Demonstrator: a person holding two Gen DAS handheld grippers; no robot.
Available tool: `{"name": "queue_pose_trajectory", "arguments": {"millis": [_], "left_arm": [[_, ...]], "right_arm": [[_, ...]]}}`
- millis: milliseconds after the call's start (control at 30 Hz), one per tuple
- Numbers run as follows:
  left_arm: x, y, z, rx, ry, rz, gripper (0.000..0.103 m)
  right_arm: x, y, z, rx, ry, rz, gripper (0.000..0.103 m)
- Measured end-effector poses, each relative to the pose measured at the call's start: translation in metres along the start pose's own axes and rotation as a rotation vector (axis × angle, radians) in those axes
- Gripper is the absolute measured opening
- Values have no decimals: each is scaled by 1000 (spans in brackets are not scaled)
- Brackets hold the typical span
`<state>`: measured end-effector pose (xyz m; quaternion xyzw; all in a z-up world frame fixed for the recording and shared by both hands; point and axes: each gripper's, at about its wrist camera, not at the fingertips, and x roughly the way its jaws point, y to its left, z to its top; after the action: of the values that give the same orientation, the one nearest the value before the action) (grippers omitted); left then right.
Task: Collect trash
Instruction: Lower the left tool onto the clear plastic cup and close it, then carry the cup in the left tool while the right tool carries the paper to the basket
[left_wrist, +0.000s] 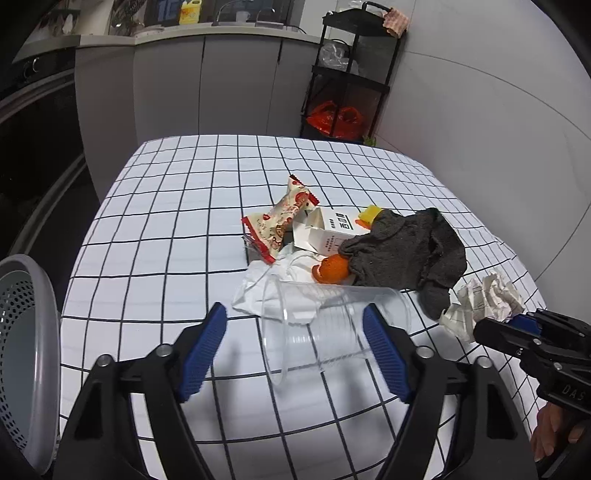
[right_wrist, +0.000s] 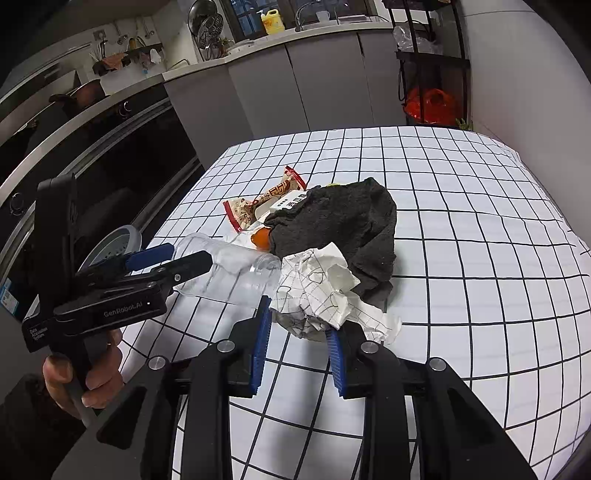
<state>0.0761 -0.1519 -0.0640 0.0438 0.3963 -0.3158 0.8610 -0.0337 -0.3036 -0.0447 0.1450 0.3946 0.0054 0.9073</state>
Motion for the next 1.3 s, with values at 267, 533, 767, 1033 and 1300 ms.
{"name": "queue_pose_trajectory", "arguments": {"millis": [267,533,767,1033,1300], "left_arm": [[-11,-11,-2,25,-20,-74,21],[-33,-21,-6,62,-63,-54,11],[-61,-20,-11,72,-103,29,5],[-124,0,-14,54,-208,143,5],[-178,56,-26,7,-254,341,5]], "right_arm": [[0,0,0,2,-1,-2,28],[-3,5,0,-10,-7,2,28],[-8,18,0,-38,-25,6,28],[-13,60,3,-103,-52,43,28],[-7,145,13,-220,-81,126,28]]}}
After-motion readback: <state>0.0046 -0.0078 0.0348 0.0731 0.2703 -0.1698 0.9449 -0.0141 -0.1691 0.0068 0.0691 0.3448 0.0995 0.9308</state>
